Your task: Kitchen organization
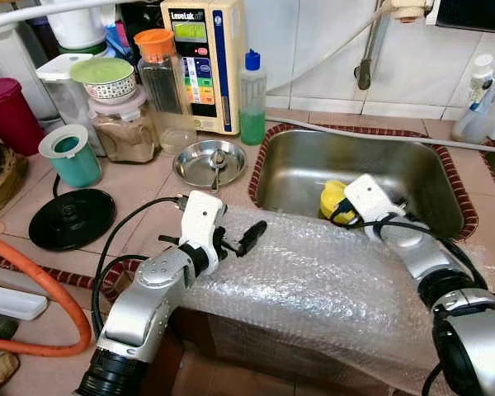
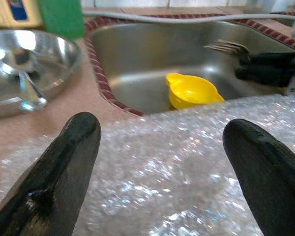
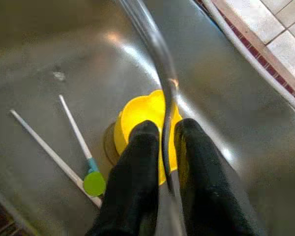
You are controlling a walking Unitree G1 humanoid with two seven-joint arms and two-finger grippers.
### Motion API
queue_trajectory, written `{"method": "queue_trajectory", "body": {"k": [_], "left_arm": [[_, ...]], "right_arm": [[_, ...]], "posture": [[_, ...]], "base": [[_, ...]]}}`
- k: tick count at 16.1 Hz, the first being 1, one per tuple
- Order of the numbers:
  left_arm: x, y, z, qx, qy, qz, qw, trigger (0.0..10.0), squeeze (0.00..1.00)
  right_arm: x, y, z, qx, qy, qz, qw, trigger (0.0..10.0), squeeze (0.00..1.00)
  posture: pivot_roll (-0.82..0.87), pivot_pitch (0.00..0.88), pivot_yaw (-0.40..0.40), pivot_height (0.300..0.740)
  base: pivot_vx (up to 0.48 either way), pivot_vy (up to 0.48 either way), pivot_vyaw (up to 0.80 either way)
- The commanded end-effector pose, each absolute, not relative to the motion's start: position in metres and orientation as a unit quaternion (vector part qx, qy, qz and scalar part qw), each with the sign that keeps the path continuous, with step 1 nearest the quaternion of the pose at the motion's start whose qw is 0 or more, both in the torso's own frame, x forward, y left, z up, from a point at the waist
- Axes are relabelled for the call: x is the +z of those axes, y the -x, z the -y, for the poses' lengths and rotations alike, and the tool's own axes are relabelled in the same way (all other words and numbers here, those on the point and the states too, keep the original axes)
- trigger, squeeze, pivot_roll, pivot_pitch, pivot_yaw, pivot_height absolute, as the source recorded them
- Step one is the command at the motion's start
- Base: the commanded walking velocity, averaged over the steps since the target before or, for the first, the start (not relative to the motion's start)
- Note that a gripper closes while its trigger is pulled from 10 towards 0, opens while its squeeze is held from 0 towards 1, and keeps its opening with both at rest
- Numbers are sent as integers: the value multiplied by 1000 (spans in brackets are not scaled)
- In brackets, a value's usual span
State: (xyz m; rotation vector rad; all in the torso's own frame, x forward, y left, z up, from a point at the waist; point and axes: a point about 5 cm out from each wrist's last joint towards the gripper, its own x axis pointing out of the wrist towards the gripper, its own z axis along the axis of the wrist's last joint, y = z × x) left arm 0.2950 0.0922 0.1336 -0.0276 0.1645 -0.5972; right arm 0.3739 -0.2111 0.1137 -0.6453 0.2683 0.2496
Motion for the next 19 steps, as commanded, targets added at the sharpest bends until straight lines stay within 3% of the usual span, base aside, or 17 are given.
{"method": "queue_trajectory", "body": {"k": [1, 7, 11, 12, 13, 14, 16, 17, 19], "left_arm": [[138, -300, -96, -273, 4, -66, 960, 10000, 1000], [151, -317, -103, -195, 8, -34, 980, 10000, 1000], [159, -325, -118, -124, 20, -1, 992, 10000, 1000], [159, -326, -123, -111, 18, 6, 994, 10000, 0], [161, -327, -127, -99, 22, 12, 995, 10000, 0], [162, -326, -129, -93, 31, 18, 995, 10000, 0], [161, -325, -123, -102, 33, 20, 994, 10000, 0], [161, -325, -118, -110, 32, 22, 993, 10000, 0], [161, -324, -114, -111, 31, 27, 993, 10000, 0]], "right_arm": [[114, -374, 212, 120, 287, -138, 940, 10000, 1000], [134, -381, 213, 84, 157, -82, 981, 10000, 1000], [167, -384, 211, 41, 120, 38, 991, 10000, 1000], [173, -381, 212, 27, 116, 63, 991, 10000, 1000], [180, -376, 208, 31, 110, 92, 989, 10000, 1000], [184, -369, 203, 32, 103, 111, 988, 10000, 859], [186, -354, 199, 40, 106, 121, 986, 10000, 365], [183, -348, 200, 44, 108, 117, 986, 10000, 173], [181, -342, 204, 40, 110, 111, 987, 10000, 0]], "posture": [[160, 0, 70, 740], [128, 0, 84, 740], [114, 0, 84, 740], [114, 0, 84, 740], [92, 0, 91, 740], [85, 0, 93, 740], [65, 0, 94, 740], [59, 0, 96, 740], [46, 0, 98, 740]], "base": [[0, 0, 0], [0, 0, 0], [0, 0, 0], [0, 0, 0], [0, 0, 0], [0, 0, 0], [0, 0, -606], [0, 0, -800], [0, 0, -800]]}}
